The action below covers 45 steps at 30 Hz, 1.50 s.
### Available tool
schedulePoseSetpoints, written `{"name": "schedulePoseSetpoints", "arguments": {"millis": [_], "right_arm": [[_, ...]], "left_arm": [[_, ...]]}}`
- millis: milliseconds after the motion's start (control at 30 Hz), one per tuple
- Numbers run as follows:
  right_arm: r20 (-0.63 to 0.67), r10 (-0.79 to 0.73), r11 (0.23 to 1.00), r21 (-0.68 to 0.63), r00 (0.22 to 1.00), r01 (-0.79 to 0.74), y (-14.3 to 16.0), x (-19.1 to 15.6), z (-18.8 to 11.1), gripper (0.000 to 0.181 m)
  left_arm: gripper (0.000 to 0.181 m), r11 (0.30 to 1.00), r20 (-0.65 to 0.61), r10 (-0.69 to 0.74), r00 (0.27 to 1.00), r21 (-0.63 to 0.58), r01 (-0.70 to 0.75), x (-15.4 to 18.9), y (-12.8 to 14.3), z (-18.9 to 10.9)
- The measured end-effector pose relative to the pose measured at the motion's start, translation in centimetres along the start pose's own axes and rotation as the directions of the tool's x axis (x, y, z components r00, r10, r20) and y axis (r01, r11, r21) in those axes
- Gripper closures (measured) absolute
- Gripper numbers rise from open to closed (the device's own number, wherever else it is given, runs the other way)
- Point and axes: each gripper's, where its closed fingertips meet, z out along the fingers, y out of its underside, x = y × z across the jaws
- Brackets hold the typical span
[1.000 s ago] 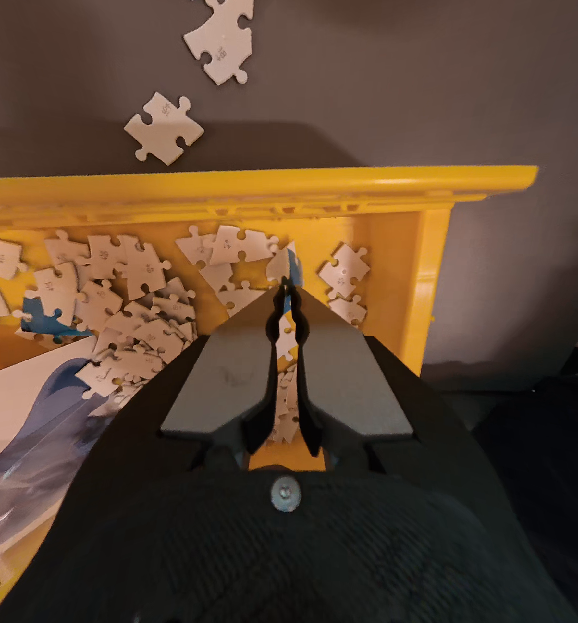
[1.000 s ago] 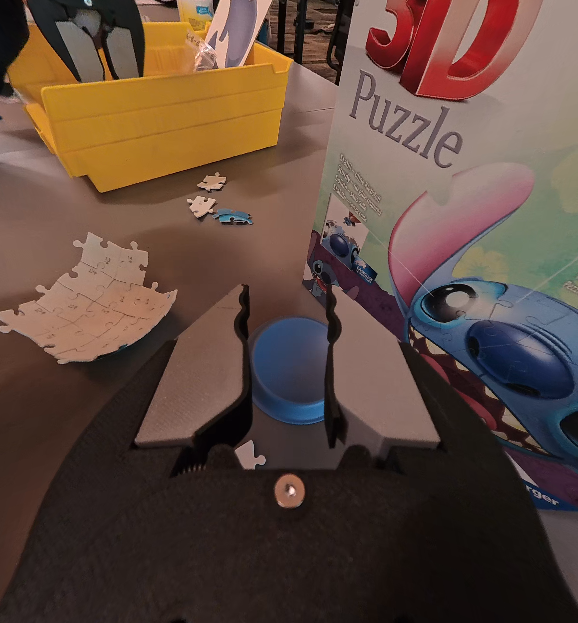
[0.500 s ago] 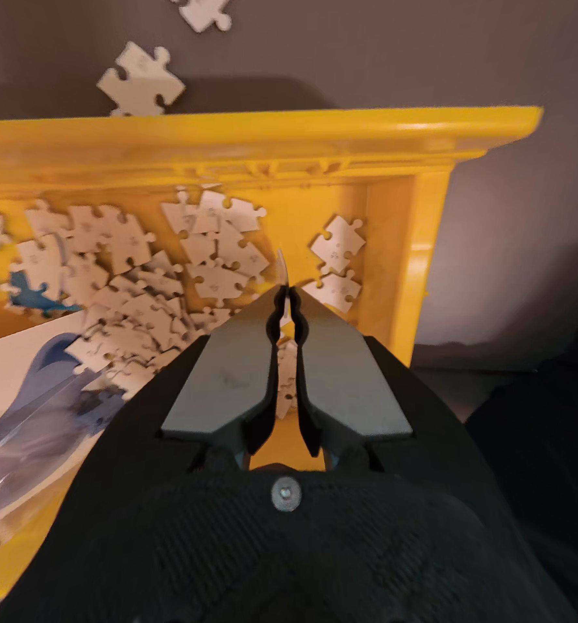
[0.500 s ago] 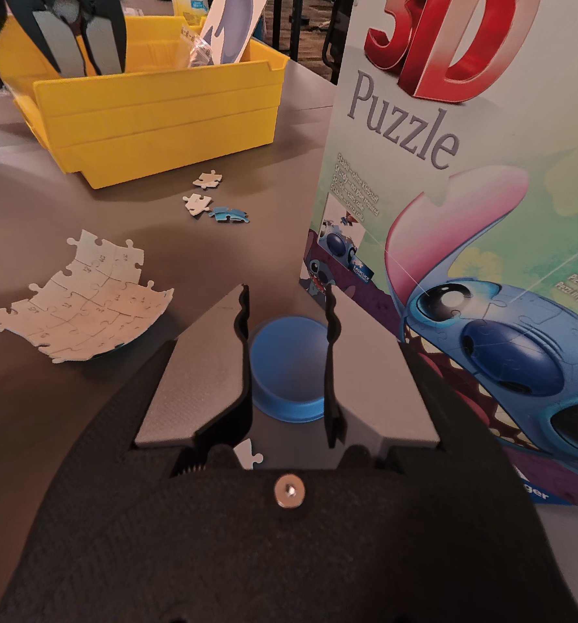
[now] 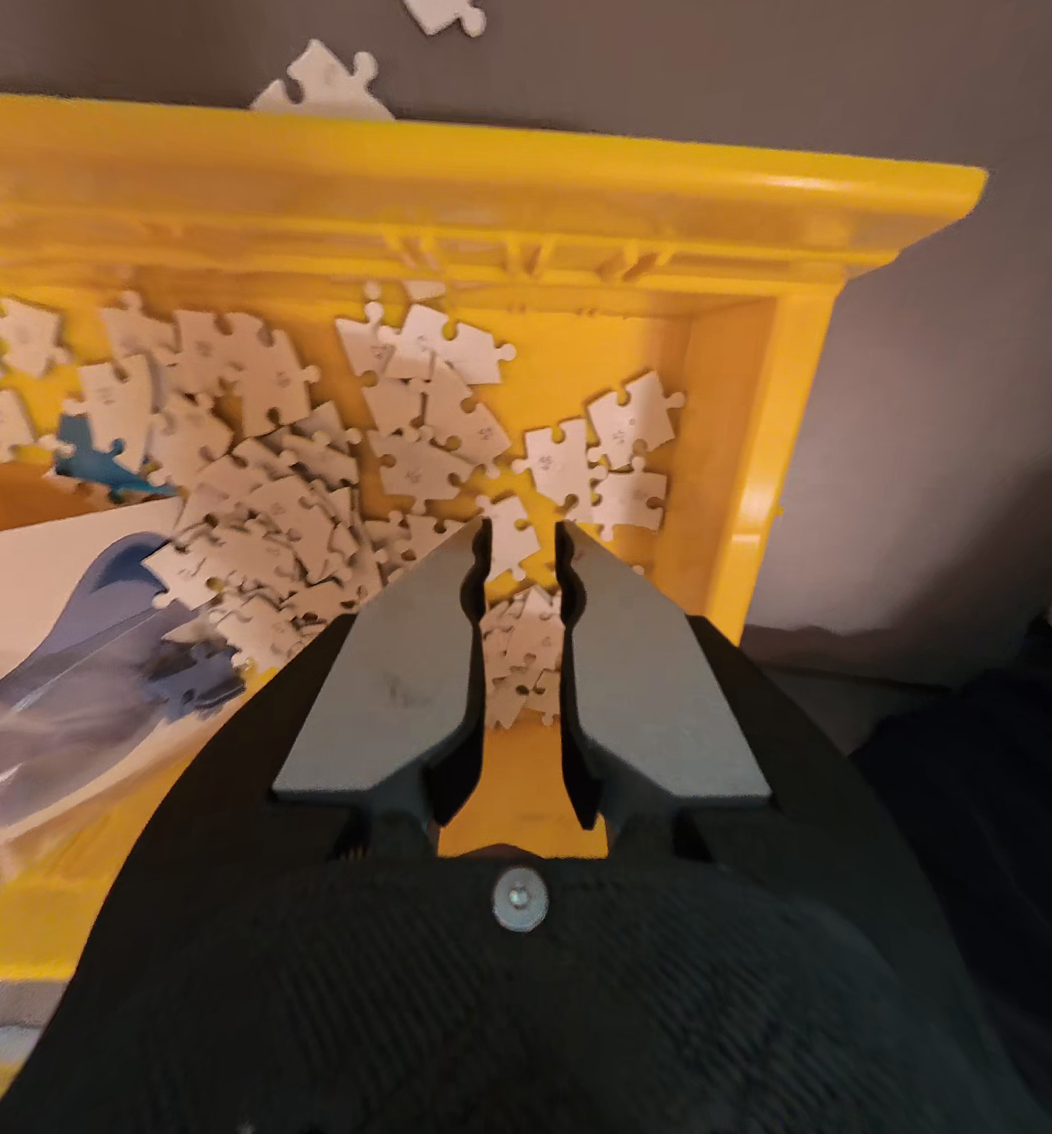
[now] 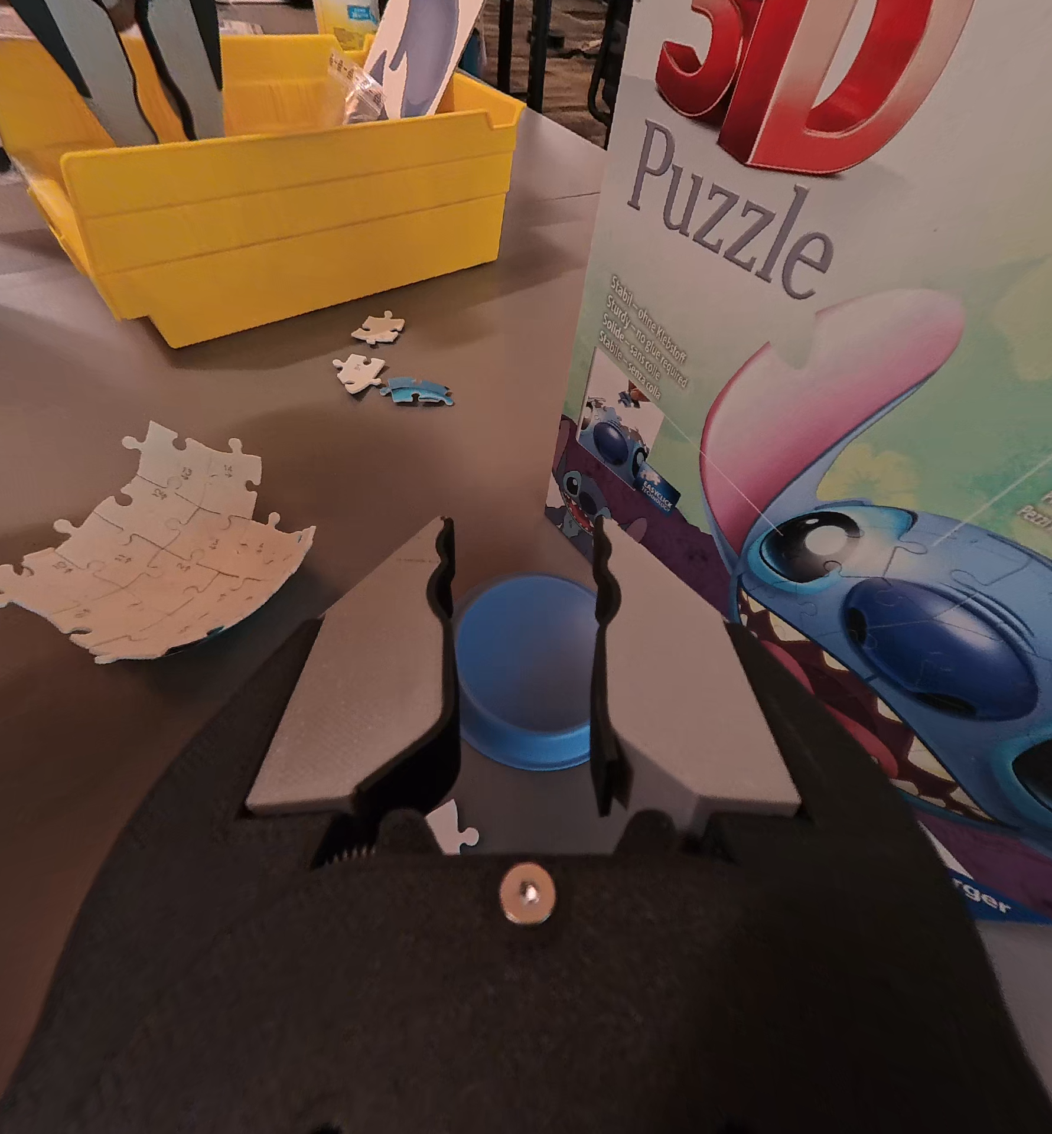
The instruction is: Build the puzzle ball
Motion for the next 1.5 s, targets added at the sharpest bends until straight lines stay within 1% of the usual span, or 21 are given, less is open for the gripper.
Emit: {"name": "schedulePoseSetpoints", "arguments": {"millis": [133, 200, 333, 433, 533, 600, 633, 667, 733, 767, 800, 867, 967, 1067, 1167, 1233, 1333, 1433, 1500], "right_arm": [[0.002, 0.002, 1.000, -0.004, 1.000, -0.002, 0.1, 0.0, 0.1, 0.139], [0.003, 0.002, 1.000, -0.006, 1.000, -0.002, 0.1, -0.1, 0.2, 0.139], [0.004, 0.001, 1.000, -0.007, 1.000, -0.001, 0.2, -0.1, 0.3, 0.139], [0.007, 0.002, 1.000, -0.010, 1.000, -0.002, 0.3, -0.2, 0.4, 0.139], [0.009, 0.006, 1.000, -0.015, 1.000, -0.006, 0.4, -0.2, 0.5, 0.139], [0.008, 0.001, 1.000, -0.011, 1.000, -0.001, 0.4, -0.2, 0.4, 0.140], [0.002, -0.013, 1.000, -0.003, 1.000, 0.013, 0.2, -0.2, 0.2, 0.144], [-0.013, -0.031, 1.000, 0.007, 0.999, 0.031, -0.1, 0.0, -0.1, 0.148], [-0.051, -0.053, 0.998, 0.036, 0.997, 0.055, -0.8, 0.4, -0.7, 0.149], [-0.068, -0.057, 0.997, 0.055, 0.996, 0.061, -1.2, 0.6, -1.1, 0.149], [-0.083, -0.058, 0.995, 0.071, 0.995, 0.064, -1.5, 0.8, -1.4, 0.150], [-0.113, -0.061, 0.994, 0.085, 0.992, 0.071, -1.7, 1.3, -1.8, 0.149], [-0.130, -0.062, 0.995, 0.065, 0.990, 0.071, -1.3, 1.8, -1.8, 0.150], [-0.130, -0.060, 0.997, 0.047, 0.990, 0.067, -0.7, 2.0, -1.5, 0.152], [-0.116, -0.046, 0.999, 0.023, 0.992, 0.049, 0.0, 2.1, -1.0, 0.152], [-0.111, -0.039, 0.999, 0.014, 0.993, 0.041, 0.3, 2.1, -0.7, 0.152], [-0.102, -0.032, 0.999, 0.012, 0.994, 0.034, 0.5, 2.0, -0.6, 0.152], [-0.100, -0.035, 0.999, 0.011, 0.994, 0.037, 0.5, 2.0, -0.7, 0.152], [-0.100, -0.035, 0.999, 0.014, 0.994, 0.036, 0.5, 2.0, -0.8, 0.152]], "left_arm": [[0.164, 0.998, 0.006, -0.048, 0.999, -0.051, 0.048, 0.0, 1.6, -0.2], [0.174, 0.994, -0.035, -0.075, 0.997, -0.077, 0.072, 0.7, 2.8, -0.1], [0.179, 0.971, -0.036, -0.206, 0.978, -0.129, 0.200, 0.3, 5.1, -0.2], [0.178, 0.938, -0.011, -0.273, 0.962, -0.224, 0.263, 0.1, 6.6, 0.3], [0.178, 0.911, -0.005, -0.285, 0.959, -0.311, 0.269, 0.3, 7.6, 1.0], [0.178, 0.908, -0.032, -0.293, 0.956, -0.322, 0.268, 0.6, 7.6, 1.3], [0.178, 0.904, -0.048, -0.304, 0.951, -0.331, 0.272, 0.8, 7.7, 1.5], [0.178, 0.897, -0.070, -0.319, 0.945, -0.345, 0.277, 1.2, 7.8, 1.7], [0.177, 0.876, -0.112, -0.347, 0.931, -0.395, 0.279, 2.0, 8.3, 2.2], [0.181, 0.869, -0.120, -0.347, 0.930, -0.413, 0.271, 2.1, 8.5, 2.3], [0.181, 0.874, -0.131, -0.342, 0.931, -0.409, 0.263, 2.1, 8.2, 2.4], [0.181, 0.912, -0.135, -0.294, 0.946, -0.336, 0.235, 1.6, 6.7, 2.4], [0.181, 0.964, -0.092, -0.186, 0.978, -0.209, 0.164, 0.3, 4.0, 1.9], [0.181, 0.979, -0.028, -0.124, 0.992, -0.164, 0.118, -0.5, 3.1, 1.1], [0.181, 0.979, -0.008, -0.125, 0.992, -0.160, 0.122, -0.7, 3.3, 0.7], [0.180, 0.973, -0.008, -0.136, 0.991, -0.187, 0.132, -0.7, 3.8, 0.8], [0.177, 0.963, -0.057, -0.158, 0.986, -0.229, 0.141, 0.1, 4.5, 1.4], [0.178, 0.957, -0.120, -0.168, 0.978, -0.257, 0.133, 0.9, 4.7, 2.0], [0.179, 0.954, -0.103, -0.161, 0.982, -0.270, 0.128, 0.6, 4.9, 2.3]]}}
